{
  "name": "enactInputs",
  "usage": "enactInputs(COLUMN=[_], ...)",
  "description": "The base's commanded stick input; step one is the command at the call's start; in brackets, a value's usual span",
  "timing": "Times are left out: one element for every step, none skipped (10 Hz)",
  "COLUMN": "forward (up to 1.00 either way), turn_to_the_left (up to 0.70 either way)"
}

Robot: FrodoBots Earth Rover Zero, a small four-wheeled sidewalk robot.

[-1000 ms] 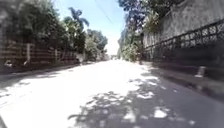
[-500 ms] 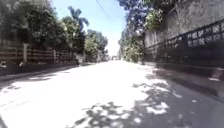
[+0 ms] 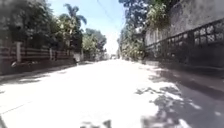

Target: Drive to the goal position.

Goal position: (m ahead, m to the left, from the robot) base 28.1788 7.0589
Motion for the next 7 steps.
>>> enactInputs(forward=[0.85,0.85,0.85,0.85,0.85,0.85,0.85], turn_to_the_left=[0.00,0.00,0.00,0.00,0.00,0.00,0.00])
